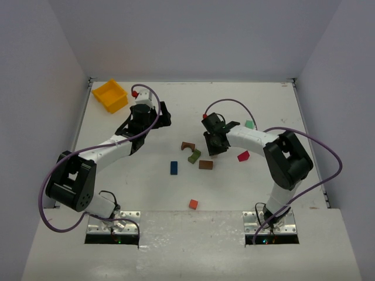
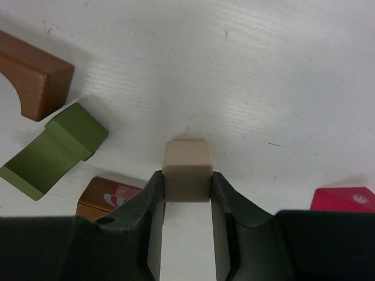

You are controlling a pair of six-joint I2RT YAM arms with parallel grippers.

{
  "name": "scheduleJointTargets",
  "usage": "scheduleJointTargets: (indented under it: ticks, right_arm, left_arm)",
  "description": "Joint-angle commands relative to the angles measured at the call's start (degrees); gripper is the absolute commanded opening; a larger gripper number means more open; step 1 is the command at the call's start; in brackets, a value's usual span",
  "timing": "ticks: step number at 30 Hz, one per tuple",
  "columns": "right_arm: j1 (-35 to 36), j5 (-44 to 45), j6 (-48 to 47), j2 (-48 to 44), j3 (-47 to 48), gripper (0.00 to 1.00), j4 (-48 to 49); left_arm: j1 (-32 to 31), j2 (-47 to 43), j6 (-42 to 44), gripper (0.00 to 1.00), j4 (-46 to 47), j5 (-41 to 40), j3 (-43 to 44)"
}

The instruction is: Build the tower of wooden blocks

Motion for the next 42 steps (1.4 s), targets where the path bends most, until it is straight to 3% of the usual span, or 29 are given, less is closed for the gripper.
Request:
scheduleJointTargets:
  ticks: [1, 10, 24, 42]
  right_arm:
    - [-5.79, 1.75, 3.81, -5.19, -0.37, 0.17, 0.38]
    - [-17.23, 5.07, 3.08, -7.44, 0.42, 0.17, 0.91]
    - [-27.65, 4.93, -3.72, -2.32, 14.43, 0.18, -1.95]
    - [-30.63, -0.08, -9.94, 7.06, 24.82, 0.19, -7.19]
  left_arm:
    - [0.54, -0.05, 0.33, 1.0, 2.29, 0.33, 1.77]
    - [0.54, 0.56, 0.59, 1.0, 2.45, -0.48, 1.86]
    - [0.54, 0.99, 0.76, 1.0, 2.03, -1.86, 2.29]
    - [0.62, 2.09, 1.2, 1.0, 1.49, -2.7, 3.01]
